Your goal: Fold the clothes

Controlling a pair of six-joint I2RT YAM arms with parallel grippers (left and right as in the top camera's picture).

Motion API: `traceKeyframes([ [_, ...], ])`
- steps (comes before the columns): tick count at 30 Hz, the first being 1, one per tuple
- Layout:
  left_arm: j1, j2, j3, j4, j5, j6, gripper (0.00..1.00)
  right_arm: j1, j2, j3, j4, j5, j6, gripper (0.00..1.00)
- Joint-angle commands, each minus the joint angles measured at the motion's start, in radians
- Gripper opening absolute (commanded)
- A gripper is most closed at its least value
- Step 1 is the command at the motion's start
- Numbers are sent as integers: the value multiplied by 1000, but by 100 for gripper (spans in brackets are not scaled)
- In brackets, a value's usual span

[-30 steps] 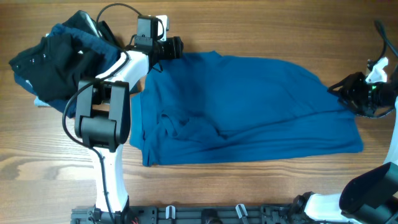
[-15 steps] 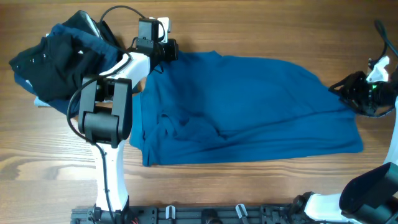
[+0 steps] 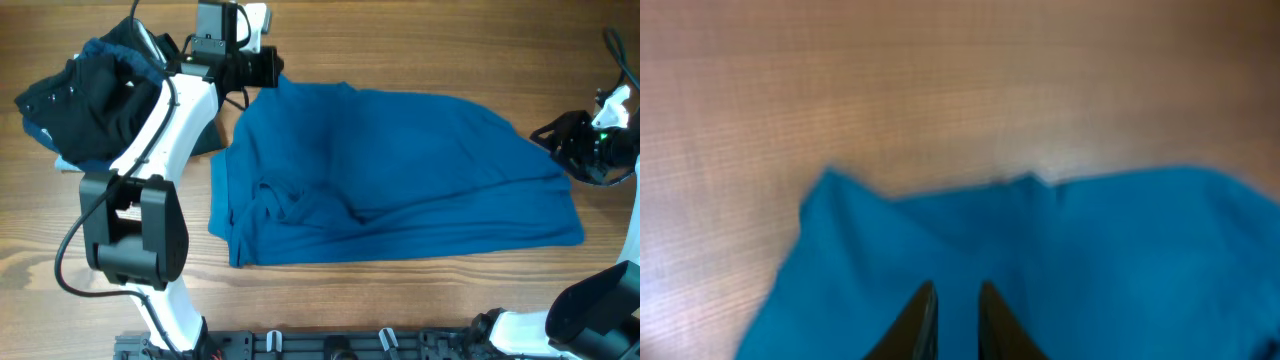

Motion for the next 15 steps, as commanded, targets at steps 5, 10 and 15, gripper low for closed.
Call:
traceKeyframes([
  [5, -27, 9, -11, -26, -173, 92, 57, 4, -7, 13, 3, 5, -17, 52],
  [10, -15, 99, -11, 191, -193, 86, 76, 4, -7, -3, -5, 5, -17, 52],
  [15, -2, 216, -11, 332, -193, 84, 72, 6, -7, -61, 4, 6, -17, 52],
])
